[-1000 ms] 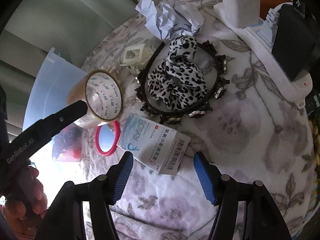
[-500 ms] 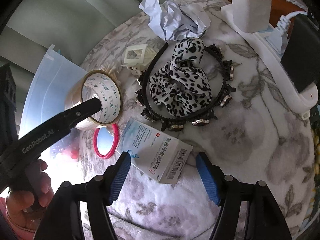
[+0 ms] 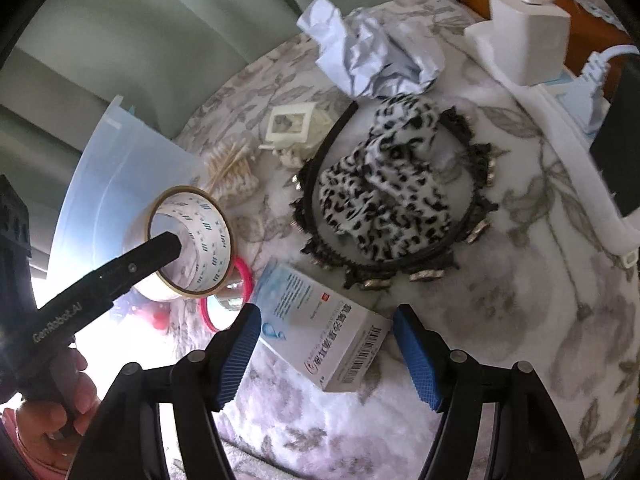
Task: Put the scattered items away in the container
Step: 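Lower the left gripper onto the brown packing tape and grasp it, then grasp the white medicine box with the right gripper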
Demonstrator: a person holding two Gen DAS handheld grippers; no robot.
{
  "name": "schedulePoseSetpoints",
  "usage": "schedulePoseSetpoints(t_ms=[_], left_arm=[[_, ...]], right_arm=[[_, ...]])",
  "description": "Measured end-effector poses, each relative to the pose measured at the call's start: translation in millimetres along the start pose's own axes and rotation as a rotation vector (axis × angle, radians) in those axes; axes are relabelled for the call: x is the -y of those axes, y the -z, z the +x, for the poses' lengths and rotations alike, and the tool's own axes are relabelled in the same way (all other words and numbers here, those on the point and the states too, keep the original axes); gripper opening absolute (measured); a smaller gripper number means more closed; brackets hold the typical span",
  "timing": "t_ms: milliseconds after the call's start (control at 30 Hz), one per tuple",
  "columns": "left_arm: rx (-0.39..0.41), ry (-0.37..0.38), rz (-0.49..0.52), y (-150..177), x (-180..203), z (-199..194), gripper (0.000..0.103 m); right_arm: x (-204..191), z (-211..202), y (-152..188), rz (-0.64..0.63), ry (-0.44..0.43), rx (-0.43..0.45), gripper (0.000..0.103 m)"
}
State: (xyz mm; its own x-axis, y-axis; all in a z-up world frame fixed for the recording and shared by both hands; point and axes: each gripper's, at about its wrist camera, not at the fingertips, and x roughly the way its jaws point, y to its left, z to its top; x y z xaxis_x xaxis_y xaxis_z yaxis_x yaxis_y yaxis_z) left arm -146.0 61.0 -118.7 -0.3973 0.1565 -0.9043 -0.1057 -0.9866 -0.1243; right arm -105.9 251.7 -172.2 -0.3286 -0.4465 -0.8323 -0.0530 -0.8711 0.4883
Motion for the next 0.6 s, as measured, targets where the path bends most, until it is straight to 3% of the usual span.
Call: schedulePoseSetpoints(t_ms=[300,600], left_arm=[[-0.009,0.006,-0.023,7.2,-5.2,-3.3,0.055],[-0.015,0.01,-0.032,8.2,-6.6,-2.3,0.055]], right_arm=[[-22.1,10.3,16.8,-0.06,0.001,-0.058,0.072],[-28.2,13.8,3.2,-0.093,0.049,-0.031,0.072]])
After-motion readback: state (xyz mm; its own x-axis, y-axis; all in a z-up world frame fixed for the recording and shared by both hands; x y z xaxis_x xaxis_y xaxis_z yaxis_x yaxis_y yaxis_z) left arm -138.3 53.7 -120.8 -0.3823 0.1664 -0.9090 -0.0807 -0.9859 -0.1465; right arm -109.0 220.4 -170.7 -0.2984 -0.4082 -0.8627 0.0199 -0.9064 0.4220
